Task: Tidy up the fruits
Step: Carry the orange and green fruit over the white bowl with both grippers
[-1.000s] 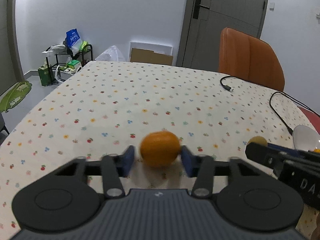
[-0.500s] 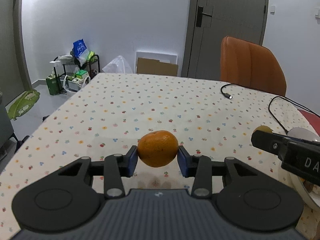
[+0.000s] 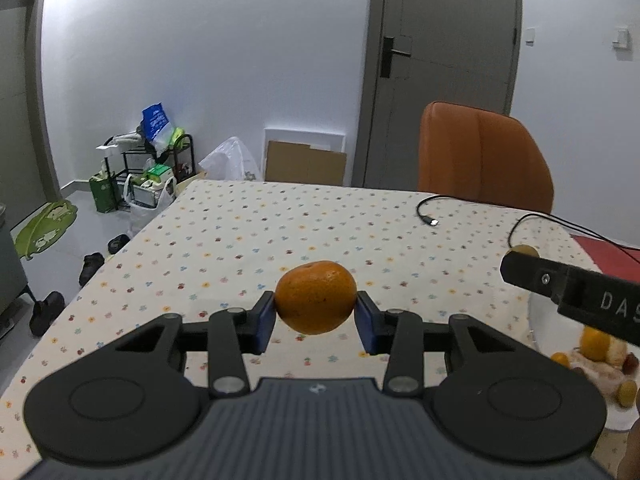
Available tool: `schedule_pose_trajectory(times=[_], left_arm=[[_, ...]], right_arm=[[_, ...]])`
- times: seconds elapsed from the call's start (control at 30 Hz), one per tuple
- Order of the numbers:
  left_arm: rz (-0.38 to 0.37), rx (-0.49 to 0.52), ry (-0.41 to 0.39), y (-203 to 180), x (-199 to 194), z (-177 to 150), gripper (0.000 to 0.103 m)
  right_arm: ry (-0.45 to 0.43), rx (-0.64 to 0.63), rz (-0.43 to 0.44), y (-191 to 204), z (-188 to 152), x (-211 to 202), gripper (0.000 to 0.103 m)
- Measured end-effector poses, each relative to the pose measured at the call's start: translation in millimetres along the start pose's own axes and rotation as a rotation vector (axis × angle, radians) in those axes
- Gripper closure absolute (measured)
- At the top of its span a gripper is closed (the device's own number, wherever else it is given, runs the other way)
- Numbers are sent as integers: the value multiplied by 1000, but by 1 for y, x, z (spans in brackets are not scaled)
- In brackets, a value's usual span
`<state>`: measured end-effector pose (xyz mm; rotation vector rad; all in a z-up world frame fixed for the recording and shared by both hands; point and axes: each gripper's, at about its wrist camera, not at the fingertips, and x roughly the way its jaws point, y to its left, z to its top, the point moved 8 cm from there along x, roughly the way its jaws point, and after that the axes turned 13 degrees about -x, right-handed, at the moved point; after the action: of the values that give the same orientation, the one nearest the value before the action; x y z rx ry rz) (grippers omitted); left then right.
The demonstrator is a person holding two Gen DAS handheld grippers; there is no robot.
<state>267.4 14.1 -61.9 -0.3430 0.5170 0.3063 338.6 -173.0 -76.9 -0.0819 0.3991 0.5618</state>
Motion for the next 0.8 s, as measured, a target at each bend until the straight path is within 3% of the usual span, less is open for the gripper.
schedule_pose_trajectory(times=[0.8], left_arm=[[-135, 72, 3, -82, -8, -21, 62]], right_arm=[[-9, 75, -105, -81, -25, -37, 78]])
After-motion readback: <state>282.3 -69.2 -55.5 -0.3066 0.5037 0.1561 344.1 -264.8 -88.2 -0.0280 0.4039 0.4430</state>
